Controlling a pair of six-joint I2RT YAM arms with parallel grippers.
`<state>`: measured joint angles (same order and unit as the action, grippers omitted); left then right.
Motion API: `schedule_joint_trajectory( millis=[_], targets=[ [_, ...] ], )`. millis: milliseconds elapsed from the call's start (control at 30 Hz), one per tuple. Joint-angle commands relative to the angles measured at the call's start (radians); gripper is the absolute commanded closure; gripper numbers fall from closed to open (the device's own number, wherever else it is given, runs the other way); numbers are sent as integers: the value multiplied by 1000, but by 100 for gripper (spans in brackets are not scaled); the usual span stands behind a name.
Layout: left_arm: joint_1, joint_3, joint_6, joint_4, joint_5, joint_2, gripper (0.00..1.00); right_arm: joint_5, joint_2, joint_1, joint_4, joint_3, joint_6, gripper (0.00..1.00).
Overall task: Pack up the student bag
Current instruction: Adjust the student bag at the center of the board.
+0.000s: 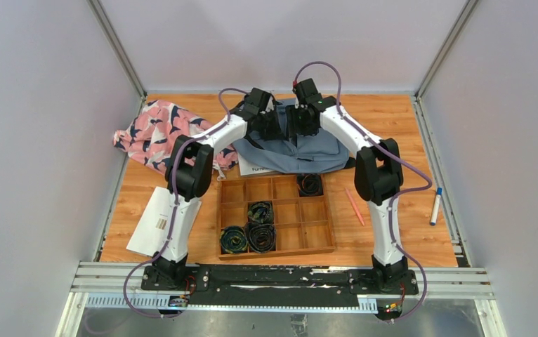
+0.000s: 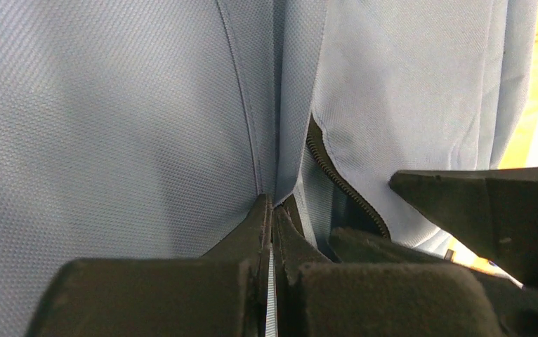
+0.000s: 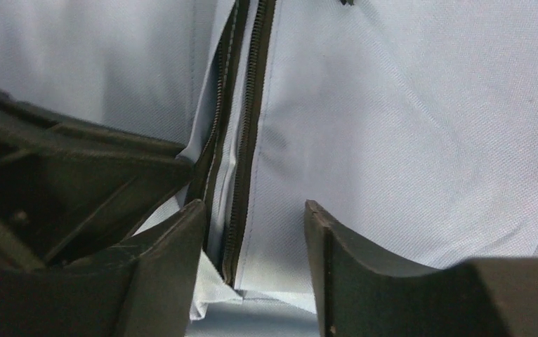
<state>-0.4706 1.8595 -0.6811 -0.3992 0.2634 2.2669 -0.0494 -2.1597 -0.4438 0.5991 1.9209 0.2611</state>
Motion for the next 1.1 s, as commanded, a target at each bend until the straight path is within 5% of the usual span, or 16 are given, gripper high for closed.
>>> schedule_joint_trajectory(
  millis=[0, 133, 300, 567, 900, 1067],
  targets=[
    [15, -63, 2, 42, 57, -51, 100, 135, -73, -18, 107, 87, -55, 46],
    [23, -63, 12, 43, 94, -50, 100, 175, -78, -18, 120, 91, -56, 61],
    [23, -66, 28, 33, 109, -48, 100, 214, 10, -14, 91, 55, -32, 100],
    [23, -89, 66, 18, 126, -46, 100, 108, 179, 42, 42, -68, 11, 100],
    [24, -84, 107, 5, 139, -47, 99, 8, 408, 45, -351, -553, 125, 100],
    [24, -60, 107, -57, 73, -113, 65, -8, 375, 45, -331, -519, 153, 100]
  ],
)
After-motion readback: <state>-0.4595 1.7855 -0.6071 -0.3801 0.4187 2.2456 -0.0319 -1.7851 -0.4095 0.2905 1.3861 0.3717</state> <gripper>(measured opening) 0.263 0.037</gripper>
